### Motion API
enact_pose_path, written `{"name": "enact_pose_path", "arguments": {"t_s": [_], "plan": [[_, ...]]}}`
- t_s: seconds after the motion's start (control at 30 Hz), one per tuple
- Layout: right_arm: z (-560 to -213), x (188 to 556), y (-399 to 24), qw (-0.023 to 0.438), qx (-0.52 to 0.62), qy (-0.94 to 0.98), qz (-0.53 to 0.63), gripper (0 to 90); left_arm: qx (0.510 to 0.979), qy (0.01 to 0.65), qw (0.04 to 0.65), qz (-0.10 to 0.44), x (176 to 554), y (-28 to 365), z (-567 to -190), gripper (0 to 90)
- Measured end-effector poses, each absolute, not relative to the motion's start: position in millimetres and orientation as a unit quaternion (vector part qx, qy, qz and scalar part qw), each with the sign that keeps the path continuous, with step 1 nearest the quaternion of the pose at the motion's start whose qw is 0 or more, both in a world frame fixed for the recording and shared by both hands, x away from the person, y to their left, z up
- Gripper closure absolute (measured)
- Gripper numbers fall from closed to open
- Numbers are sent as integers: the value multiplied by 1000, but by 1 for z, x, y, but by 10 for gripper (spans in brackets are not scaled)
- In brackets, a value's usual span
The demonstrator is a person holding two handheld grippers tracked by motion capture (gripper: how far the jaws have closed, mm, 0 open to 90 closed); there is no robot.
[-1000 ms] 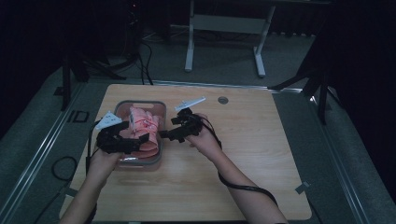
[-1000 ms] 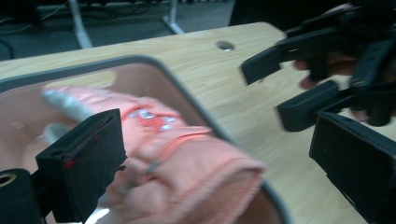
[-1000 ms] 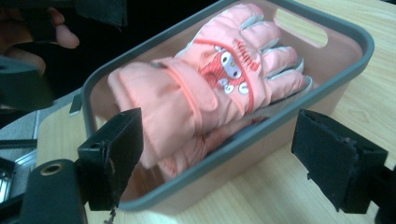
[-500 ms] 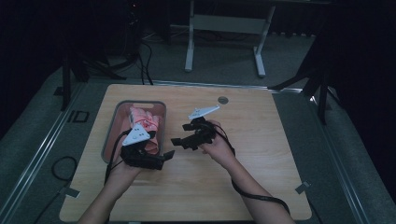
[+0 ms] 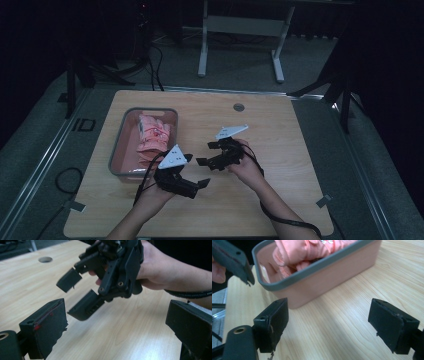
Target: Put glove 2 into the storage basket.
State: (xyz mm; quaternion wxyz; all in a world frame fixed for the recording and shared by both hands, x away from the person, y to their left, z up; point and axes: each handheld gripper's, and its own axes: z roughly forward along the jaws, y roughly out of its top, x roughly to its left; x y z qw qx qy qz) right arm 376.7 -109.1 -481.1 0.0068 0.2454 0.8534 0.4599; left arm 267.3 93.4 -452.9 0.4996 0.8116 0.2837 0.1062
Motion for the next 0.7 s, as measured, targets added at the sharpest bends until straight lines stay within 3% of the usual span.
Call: {"name": "enact_pose_path", "arguments": {"t_s": [0.7], "plan": [[-529, 359, -155, 26, 260, 854, 449, 143, 841, 252, 475, 63, 267, 62, -507, 44]]}}
